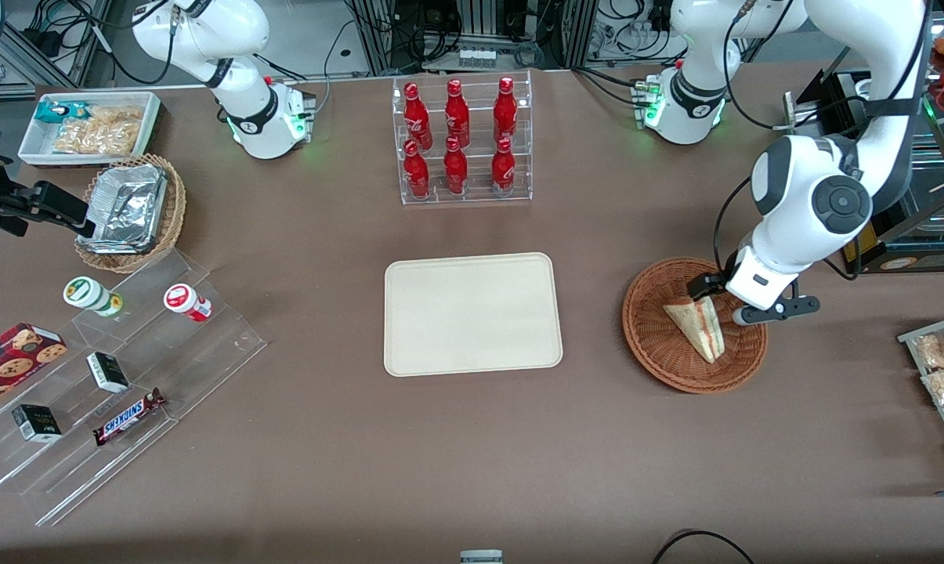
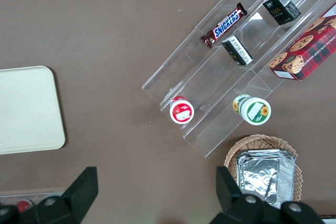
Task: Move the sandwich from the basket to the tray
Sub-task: 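Lower the left gripper and close it on the wrapped sandwich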
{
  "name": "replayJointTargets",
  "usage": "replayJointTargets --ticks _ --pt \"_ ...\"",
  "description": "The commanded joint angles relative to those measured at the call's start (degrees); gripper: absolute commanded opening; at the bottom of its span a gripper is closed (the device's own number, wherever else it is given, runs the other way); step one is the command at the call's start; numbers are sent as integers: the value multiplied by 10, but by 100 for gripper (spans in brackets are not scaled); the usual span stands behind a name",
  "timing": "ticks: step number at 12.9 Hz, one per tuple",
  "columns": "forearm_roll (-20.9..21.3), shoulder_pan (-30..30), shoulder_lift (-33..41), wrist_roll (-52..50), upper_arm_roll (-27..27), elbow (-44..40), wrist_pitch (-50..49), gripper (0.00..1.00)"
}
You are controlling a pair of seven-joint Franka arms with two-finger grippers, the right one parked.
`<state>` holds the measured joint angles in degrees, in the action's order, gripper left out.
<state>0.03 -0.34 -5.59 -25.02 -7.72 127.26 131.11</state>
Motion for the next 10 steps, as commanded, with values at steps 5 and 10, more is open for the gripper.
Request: replayJointTargets --ticks 5,10 --pt "-5 0 -40 -200 -3 18 81 100" --pt "-6 0 -86 -202 -3 13 122 100"
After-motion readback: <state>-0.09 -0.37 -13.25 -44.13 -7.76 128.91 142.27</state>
